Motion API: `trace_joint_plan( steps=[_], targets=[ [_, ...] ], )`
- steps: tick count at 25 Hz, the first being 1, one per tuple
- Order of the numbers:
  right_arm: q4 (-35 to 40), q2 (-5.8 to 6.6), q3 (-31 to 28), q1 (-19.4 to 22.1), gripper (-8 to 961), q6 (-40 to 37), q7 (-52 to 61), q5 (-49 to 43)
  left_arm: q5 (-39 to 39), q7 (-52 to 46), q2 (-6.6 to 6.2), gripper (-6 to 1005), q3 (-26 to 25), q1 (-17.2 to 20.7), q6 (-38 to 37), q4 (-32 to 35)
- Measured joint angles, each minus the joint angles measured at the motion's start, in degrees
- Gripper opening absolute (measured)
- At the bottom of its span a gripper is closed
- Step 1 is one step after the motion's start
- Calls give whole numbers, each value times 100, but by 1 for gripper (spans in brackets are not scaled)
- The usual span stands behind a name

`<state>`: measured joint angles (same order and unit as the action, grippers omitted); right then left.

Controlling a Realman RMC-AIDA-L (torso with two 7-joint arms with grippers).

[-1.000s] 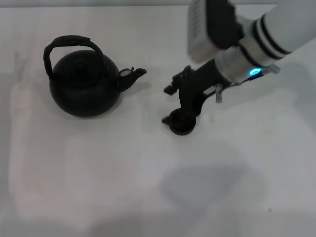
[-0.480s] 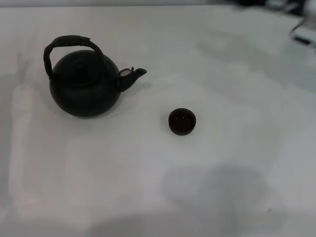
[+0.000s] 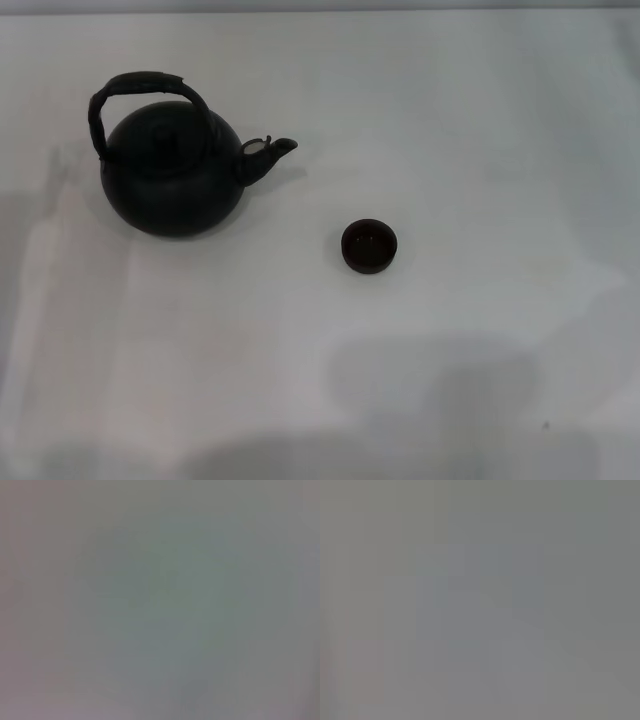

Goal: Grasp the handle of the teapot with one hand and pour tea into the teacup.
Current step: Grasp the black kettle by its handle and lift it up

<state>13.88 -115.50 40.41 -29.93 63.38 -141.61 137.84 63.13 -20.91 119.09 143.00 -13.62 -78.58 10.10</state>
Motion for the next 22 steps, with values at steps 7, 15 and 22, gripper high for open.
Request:
trace_joint_plan(
  steps=[7,15,22],
  targets=[
    [-19,23,-208,-137,834,-1085,-157,172,-882,-31,-11,848,1,591,-867,-186],
    [-32,27,-245,-304,834,-1287,-98,222,-2047,-57,2,848,17,404,-995,-446],
    [-87,16,-250,-344,834,-1371,-30,247,-2261,-43,28,848,18,-235,105,-386]
  ],
)
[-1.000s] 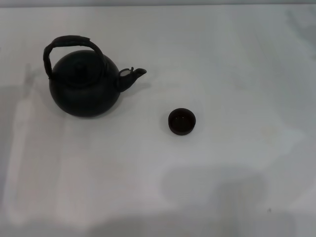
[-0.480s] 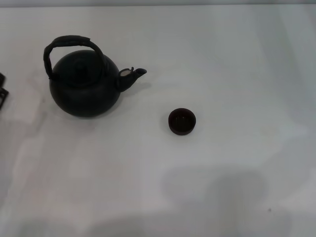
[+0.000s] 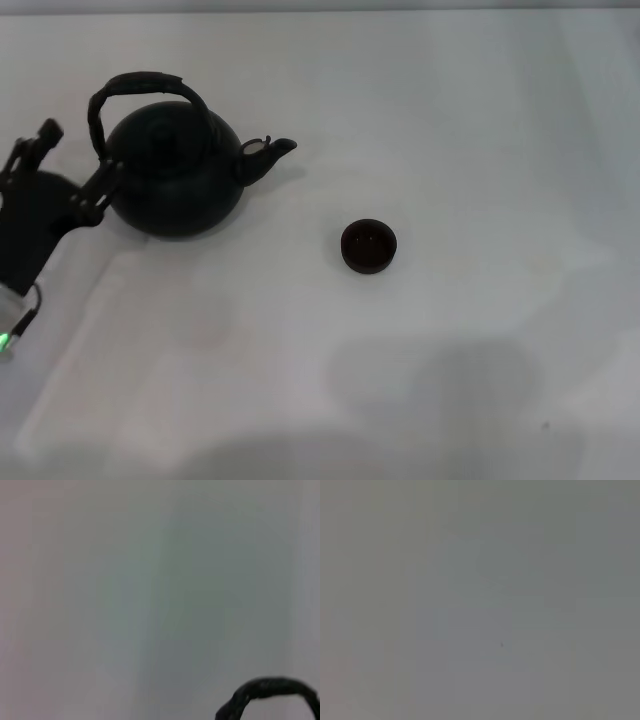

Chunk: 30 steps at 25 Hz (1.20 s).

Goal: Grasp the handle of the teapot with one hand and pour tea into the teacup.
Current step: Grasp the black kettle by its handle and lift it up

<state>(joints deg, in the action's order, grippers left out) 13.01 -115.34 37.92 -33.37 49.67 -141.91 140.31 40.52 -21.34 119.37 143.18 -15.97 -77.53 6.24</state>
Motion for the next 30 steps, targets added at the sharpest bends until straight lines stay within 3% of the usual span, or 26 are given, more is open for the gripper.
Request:
trace_joint_plan(
  steps=[14,30],
  targets=[
    [-41,-15,-4,36,834,-8,32,13,49,22,-9,847,-62,-200,289,17],
    [-104,-29,21,49,833,34,102,13,307,24,-2,570,-134,-246,448,55]
  ],
)
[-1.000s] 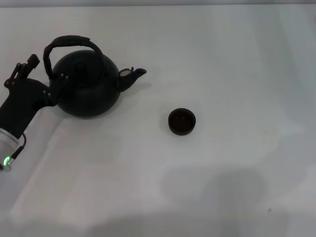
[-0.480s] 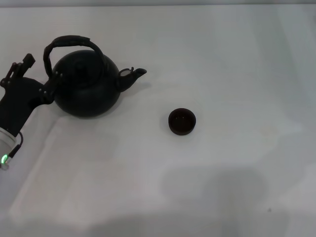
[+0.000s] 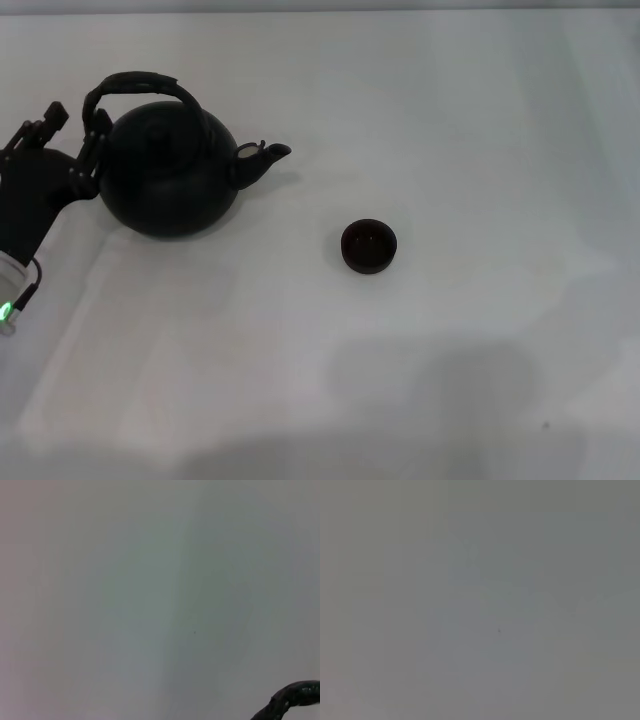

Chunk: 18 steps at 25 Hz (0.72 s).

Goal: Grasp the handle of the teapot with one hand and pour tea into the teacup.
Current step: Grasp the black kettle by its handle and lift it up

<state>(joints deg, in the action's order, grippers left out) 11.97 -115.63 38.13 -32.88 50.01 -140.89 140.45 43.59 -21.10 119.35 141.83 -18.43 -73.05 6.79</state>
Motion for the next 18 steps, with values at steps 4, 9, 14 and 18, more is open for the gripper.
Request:
trace_joint_plan(
  steps=[4,9,14,18],
  targets=[
    [-5,-3,39,7,833,15,312,-8,1,-47,0,516,0,-27,114,51],
    [-5,-4,39,10,833,56,334,-7,0,-49,0,498,3,-33,163,104],
    [-4,-4,39,10,833,89,336,-4,1,-49,0,415,3,-65,178,104],
    [-3,-4,38,10,833,89,338,-1,1,-38,-16,215,2,-116,150,137]
  ],
)
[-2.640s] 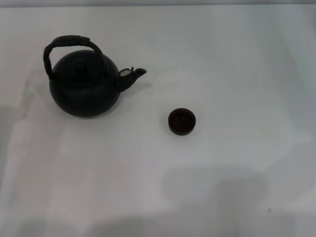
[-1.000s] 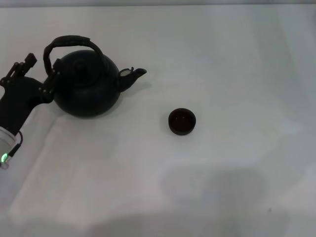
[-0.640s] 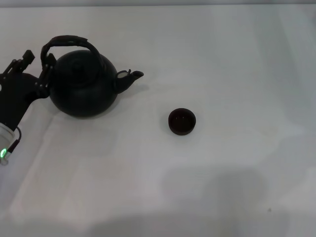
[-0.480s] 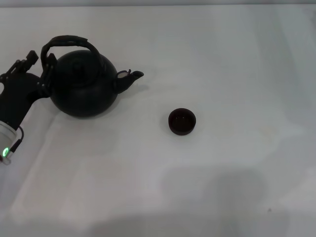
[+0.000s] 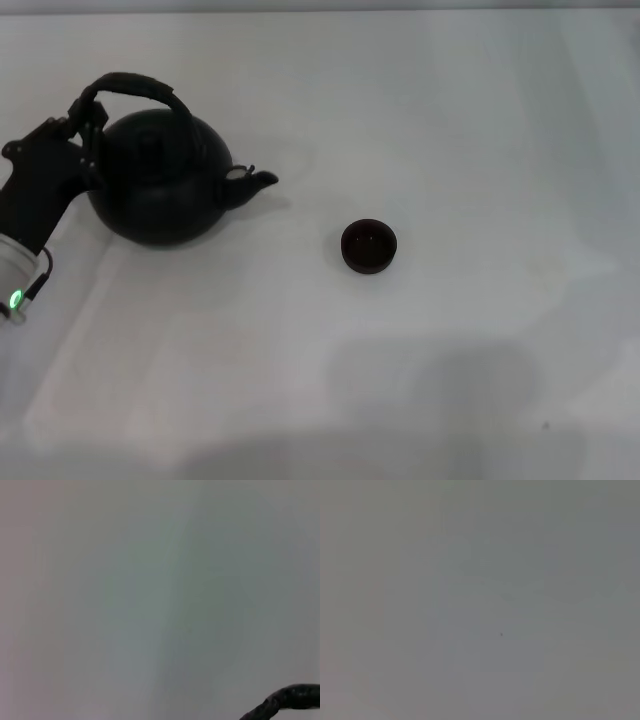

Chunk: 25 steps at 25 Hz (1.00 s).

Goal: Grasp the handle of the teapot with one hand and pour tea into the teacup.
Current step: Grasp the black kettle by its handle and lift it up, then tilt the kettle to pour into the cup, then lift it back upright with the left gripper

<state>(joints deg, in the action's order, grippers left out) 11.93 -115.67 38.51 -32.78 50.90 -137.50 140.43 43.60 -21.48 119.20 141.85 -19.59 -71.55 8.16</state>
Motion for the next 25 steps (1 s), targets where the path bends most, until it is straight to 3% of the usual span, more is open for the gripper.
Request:
trace_joint_plan(
  steps=[3,11,17,25],
  targets=[
    [0,0,-2,0,833,-3,1,0,-3,30,-21,123,0,-81,-108,37],
    [-68,0,-2,-5,833,-13,4,-6,-79,104,-37,122,43,-466,-688,4],
    [-77,0,-2,-9,833,-7,4,-8,-681,1459,-30,121,61,-807,-702,110],
    [-138,1,-2,-3,833,4,118,-12,-1231,2553,-19,120,62,-935,-710,195]
  ],
)
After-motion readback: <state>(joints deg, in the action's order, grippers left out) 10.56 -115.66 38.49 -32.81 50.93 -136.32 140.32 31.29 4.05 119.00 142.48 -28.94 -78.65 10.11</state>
